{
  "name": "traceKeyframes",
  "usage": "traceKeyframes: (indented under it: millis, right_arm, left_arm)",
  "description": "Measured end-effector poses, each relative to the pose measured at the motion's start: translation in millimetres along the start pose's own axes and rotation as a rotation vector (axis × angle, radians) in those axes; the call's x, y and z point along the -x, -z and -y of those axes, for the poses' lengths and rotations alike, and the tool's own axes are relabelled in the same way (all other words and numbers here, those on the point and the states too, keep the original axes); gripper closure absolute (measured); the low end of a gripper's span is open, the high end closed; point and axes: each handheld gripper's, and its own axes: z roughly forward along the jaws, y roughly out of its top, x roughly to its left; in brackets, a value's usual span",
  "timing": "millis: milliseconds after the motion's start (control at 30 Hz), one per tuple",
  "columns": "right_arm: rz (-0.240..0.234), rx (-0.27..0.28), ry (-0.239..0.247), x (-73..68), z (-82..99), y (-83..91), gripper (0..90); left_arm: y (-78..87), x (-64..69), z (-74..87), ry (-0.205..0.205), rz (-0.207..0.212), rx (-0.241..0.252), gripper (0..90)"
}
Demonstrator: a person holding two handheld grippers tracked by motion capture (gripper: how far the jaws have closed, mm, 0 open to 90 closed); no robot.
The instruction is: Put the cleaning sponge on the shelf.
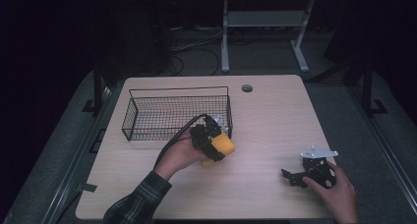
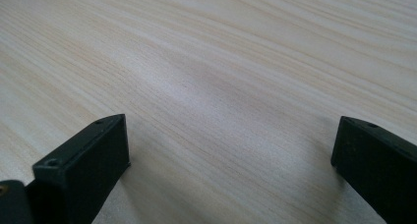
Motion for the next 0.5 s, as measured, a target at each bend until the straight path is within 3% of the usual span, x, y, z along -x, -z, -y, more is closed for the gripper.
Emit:
traceKeyframes:
  millis: [500]
  right_arm:
    - [-0.001,0.000,-0.003,-0.2,0.0,0.1,0.2]
  left_arm:
    - [26.5,-21.2,-4.2,0.031,-0.031,0.030,22.6]
